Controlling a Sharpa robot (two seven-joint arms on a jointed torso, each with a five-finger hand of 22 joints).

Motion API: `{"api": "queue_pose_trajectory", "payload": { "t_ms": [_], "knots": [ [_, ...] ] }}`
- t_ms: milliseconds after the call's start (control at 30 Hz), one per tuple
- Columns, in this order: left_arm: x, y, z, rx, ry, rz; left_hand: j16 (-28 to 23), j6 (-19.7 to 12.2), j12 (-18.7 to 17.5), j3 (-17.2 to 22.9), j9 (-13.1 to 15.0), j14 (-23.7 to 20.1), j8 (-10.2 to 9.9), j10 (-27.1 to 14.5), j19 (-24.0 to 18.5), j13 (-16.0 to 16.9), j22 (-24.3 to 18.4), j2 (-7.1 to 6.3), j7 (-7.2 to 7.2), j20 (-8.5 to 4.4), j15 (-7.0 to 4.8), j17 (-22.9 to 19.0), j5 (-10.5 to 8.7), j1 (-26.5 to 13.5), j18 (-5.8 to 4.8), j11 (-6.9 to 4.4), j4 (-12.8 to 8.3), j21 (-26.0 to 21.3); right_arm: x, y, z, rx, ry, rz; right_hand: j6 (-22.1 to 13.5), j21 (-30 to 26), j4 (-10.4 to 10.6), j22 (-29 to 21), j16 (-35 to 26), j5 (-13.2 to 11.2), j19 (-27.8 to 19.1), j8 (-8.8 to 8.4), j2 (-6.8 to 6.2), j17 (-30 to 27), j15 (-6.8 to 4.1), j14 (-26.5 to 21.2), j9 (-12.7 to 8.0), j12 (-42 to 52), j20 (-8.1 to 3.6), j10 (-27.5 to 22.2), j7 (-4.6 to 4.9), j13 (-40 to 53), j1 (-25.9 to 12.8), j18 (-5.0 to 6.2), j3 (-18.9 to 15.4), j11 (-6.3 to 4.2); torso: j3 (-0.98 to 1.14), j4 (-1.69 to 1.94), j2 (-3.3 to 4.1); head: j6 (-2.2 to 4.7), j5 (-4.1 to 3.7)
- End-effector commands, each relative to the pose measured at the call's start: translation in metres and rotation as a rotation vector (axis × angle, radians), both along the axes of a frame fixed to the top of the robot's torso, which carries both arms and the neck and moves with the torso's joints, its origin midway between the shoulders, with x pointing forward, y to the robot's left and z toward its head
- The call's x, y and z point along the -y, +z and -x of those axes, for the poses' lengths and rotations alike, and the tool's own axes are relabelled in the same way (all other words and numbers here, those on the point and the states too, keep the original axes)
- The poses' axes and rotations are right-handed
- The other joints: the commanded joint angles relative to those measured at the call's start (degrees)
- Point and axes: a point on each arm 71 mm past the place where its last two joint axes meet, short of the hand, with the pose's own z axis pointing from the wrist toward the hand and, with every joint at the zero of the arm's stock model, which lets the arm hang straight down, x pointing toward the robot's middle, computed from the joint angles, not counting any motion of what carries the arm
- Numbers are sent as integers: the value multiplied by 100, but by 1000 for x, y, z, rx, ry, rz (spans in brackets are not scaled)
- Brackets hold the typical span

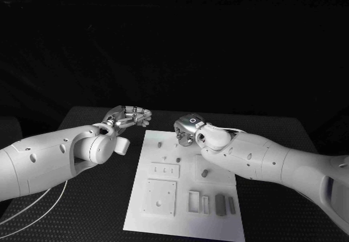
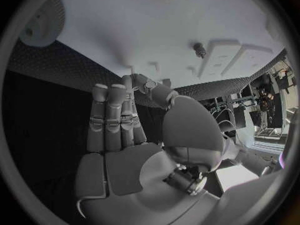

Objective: Assemble the parts on the task board

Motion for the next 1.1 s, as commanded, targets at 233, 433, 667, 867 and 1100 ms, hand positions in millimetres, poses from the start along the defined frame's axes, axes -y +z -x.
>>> {"api": "queue_pose_trajectory", "payload": {
  "t_ms": [233, 433, 667, 867, 1100],
  "knots": [
    [3, 2, 0, 6, -10, 9, -39, -8, -36, 18, 0, 21, -29, 21, 16, -9, -8, -48, 31, -37, 1, 9, -18, -7, -17, 38, -14, 25, -2, -3, 1, -7, 12, 25, 97, 22, -3, 9, 39, 23, 7, 25, 29, -1, -33, -6, 141, -36, -16, 39, -56, 10, 52, 48, 32, 14, -3, -7, 8, -15, 2],
    [4, 2, -1, 7, -11, 9, -41, -8, -39, 20, 1, 22, -30, 22, 16, -9, -9, -47, 31, -37, 1, 11, -18, -6, -17, 38, -13, 25, -3, -4, 1, -13, 15, 30, 97, 25, -3, 12, 41, 23, 6, 24, 29, -2, -33, -6, 142, -37, -17, 40, -55, 13, 49, 48, 33, 14, -7, -7, 3, -26, 6],
    [3, 2, -1, 7, -10, 8, -43, -7, -42, 20, 1, 22, -32, 24, 16, -9, -10, -48, 31, -37, 2, 12, -19, -6, -18, 38, -13, 26, 0, -6, 0, -23, 6, 41, 96, 29, -3, 15, 44, 23, 4, 23, 30, -3, -33, -7, 143, -39, -18, 40, -55, 16, 45, 48, 33, 15, -2, -12, 4, -34, 2],
    [4, 2, -1, 6, -10, 8, -44, -7, -45, 20, 2, 22, -34, 25, 15, -9, -11, -49, 31, -36, 2, 14, -19, -6, -18, 38, -12, 26, 0, -7, 0, -30, 5, 42, 79, 34, -2, 20, 45, 23, -5, 13, 29, -8, -28, -14, 143, -55, -18, 22, -48, 21, 35, 48, 33, 21, -4, -14, 8, -46, 8],
    [3, 2, -1, 6, -9, 7, -46, -8, -48, 19, 2, 22, -36, 25, 15, -9, -12, -51, 32, -36, 2, 15, -19, -7, -19, 39, -11, 26, 0, -8, -1, -50, 3, 20, -81, 40, -7, 33, 37, 22, -50, -76, -55, -42, 25, -35, 120, -168, -8, -143, 17, 13, 12, 48, 18, 79, -3, -17, 3, -52, 13]
  ]
}}
